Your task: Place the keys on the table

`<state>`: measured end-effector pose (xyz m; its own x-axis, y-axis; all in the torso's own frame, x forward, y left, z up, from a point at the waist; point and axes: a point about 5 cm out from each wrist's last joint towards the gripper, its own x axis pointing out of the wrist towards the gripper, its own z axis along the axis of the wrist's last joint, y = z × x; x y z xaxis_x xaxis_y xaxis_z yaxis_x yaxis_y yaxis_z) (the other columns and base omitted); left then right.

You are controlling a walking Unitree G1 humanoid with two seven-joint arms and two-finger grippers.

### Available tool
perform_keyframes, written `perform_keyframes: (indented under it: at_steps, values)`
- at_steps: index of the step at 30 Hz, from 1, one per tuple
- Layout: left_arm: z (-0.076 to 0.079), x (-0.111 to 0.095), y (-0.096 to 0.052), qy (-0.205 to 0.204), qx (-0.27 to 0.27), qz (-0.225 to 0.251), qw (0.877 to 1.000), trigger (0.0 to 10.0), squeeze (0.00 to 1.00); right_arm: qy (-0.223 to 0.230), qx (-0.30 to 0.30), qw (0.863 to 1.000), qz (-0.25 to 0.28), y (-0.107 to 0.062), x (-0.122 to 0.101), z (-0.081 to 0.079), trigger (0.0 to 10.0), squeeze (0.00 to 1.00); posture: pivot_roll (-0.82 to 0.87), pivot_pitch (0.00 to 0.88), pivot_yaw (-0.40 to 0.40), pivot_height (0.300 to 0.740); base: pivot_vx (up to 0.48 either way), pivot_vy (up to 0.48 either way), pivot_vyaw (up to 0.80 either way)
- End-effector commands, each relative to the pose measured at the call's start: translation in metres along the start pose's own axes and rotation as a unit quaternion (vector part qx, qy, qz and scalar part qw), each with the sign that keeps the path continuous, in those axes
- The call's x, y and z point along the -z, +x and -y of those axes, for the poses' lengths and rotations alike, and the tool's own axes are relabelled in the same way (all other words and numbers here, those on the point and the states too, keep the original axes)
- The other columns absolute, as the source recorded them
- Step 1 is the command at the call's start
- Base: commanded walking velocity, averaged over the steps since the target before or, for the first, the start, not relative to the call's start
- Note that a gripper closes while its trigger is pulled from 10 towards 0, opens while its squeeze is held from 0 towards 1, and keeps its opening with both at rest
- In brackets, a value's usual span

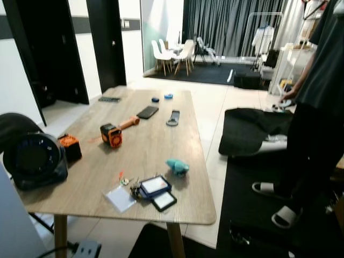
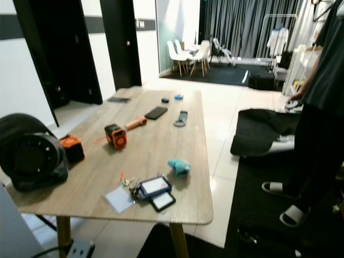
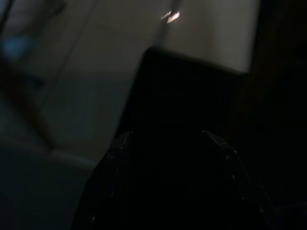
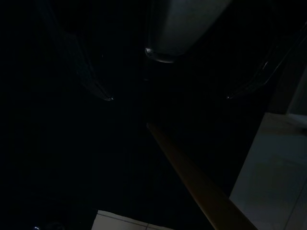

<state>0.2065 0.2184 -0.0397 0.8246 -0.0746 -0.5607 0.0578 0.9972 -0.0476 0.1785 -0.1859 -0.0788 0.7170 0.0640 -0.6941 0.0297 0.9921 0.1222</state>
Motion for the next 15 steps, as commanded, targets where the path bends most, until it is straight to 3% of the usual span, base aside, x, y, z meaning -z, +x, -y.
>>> perform_keyframes:
  at_steps: [1,10,15]
  values:
    - [0.002,0.014,-0.002,-0.003,-0.023,-0.028,0.999,10.0,0.0,0.002,0.004,1.0,-0.014,-0.002,0.007,0.001,10.0,0.0,0.07,0.0,0.004,0.74,0.0,0.0,0.0]
    - [0.014,0.028,-0.001,0.061,-0.007,-0.047,0.997,10.0,0.0,-0.02,-0.004,1.0,-0.021,-0.002,0.009,-0.003,10.0,0.0,0.07,0.0,0.007,0.74,0.0,0.0,0.0]
    - [0.015,0.027,0.0,0.069,-0.005,-0.046,0.997,10.0,0.0,-0.025,-0.004,0.999,-0.024,-0.002,0.01,-0.004,10.0,0.0,0.07,0.0,0.008,0.74,0.0,0.0,0.61]
